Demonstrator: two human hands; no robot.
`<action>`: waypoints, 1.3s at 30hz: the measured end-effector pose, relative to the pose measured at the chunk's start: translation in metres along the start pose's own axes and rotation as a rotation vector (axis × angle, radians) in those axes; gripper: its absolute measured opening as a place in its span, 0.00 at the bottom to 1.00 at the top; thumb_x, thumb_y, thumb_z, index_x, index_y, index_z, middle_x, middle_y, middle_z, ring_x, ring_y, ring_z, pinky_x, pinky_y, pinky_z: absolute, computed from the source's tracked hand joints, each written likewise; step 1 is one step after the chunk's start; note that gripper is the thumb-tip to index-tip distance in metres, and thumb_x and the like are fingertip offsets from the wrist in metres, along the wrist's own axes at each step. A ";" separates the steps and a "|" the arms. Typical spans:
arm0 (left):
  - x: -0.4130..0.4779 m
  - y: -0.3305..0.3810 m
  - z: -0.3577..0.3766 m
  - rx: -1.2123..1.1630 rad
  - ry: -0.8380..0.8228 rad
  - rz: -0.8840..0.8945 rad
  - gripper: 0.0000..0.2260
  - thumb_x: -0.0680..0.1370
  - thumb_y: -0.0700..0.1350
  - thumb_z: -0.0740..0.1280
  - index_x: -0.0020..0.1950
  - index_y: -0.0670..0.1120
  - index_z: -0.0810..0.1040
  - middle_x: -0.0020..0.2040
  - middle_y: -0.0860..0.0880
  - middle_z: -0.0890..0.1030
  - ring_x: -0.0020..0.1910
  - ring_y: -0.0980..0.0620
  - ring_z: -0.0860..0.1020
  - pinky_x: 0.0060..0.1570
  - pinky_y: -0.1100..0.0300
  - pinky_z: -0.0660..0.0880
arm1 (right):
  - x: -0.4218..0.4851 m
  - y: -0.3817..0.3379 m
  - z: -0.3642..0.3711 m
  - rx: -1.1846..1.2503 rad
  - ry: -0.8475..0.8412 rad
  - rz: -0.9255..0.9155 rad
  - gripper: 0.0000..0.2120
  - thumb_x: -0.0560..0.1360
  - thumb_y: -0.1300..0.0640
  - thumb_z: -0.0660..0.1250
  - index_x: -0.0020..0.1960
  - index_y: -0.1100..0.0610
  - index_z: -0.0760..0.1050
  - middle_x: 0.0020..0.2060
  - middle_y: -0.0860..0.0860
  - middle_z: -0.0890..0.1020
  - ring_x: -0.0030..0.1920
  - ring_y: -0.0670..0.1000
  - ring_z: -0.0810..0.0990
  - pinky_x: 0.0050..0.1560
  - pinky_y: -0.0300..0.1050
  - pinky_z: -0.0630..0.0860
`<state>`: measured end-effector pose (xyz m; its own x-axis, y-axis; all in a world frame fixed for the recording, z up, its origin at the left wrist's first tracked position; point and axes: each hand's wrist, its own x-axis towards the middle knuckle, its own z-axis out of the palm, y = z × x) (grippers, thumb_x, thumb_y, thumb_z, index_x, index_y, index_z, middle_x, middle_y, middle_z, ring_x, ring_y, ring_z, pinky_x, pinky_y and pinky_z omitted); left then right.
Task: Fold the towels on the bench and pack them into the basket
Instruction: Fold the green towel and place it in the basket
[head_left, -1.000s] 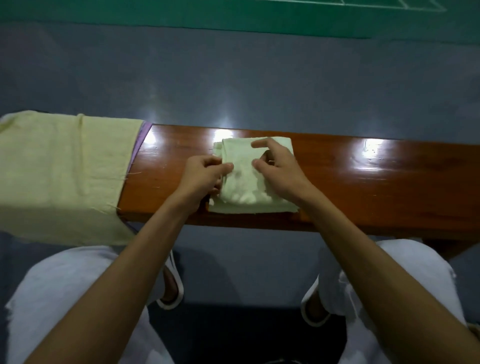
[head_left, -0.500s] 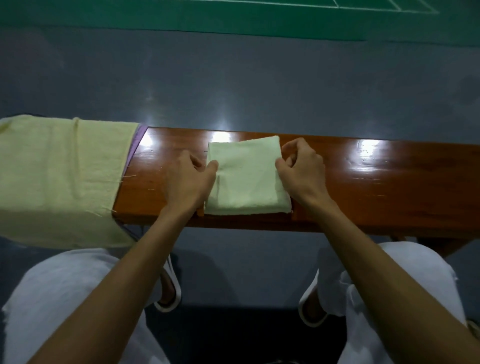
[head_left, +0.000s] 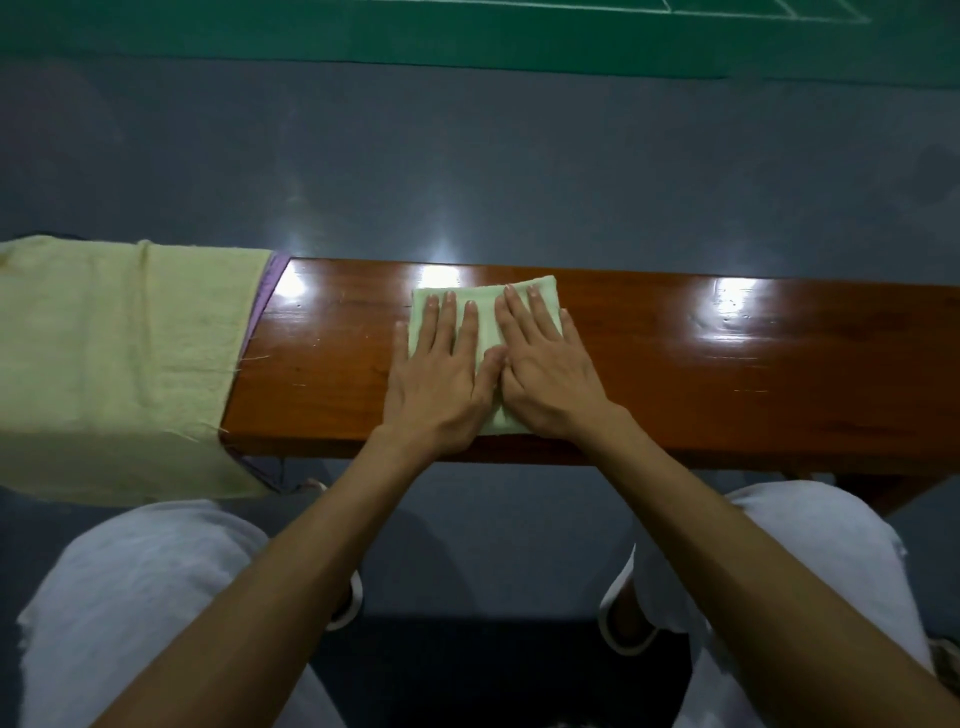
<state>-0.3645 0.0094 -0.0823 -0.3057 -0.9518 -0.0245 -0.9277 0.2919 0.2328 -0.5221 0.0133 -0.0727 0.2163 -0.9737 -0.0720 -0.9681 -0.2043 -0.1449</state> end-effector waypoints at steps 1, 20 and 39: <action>0.000 -0.001 0.000 0.010 0.010 -0.012 0.33 0.83 0.65 0.36 0.84 0.49 0.38 0.84 0.47 0.36 0.81 0.50 0.33 0.78 0.44 0.33 | 0.001 0.001 0.000 0.002 -0.003 0.010 0.33 0.84 0.42 0.41 0.83 0.57 0.37 0.82 0.53 0.38 0.81 0.53 0.34 0.81 0.61 0.40; -0.009 -0.045 -0.012 -0.065 -0.027 -0.184 0.31 0.86 0.61 0.43 0.85 0.48 0.41 0.85 0.48 0.42 0.82 0.44 0.37 0.80 0.39 0.39 | -0.002 0.024 -0.005 0.162 -0.001 0.100 0.34 0.83 0.40 0.41 0.83 0.54 0.37 0.82 0.49 0.38 0.82 0.52 0.37 0.81 0.62 0.41; -0.042 -0.079 -0.017 -0.523 0.127 0.193 0.19 0.82 0.45 0.67 0.74 0.54 0.73 0.67 0.50 0.77 0.65 0.51 0.74 0.61 0.47 0.78 | -0.057 0.045 -0.022 0.452 0.369 -0.077 0.16 0.79 0.55 0.70 0.66 0.56 0.76 0.60 0.52 0.79 0.58 0.49 0.76 0.55 0.50 0.80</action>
<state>-0.2743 0.0245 -0.0828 -0.4014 -0.8989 0.1757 -0.6177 0.4073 0.6727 -0.5803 0.0572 -0.0539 0.1470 -0.9451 0.2919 -0.7841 -0.2912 -0.5480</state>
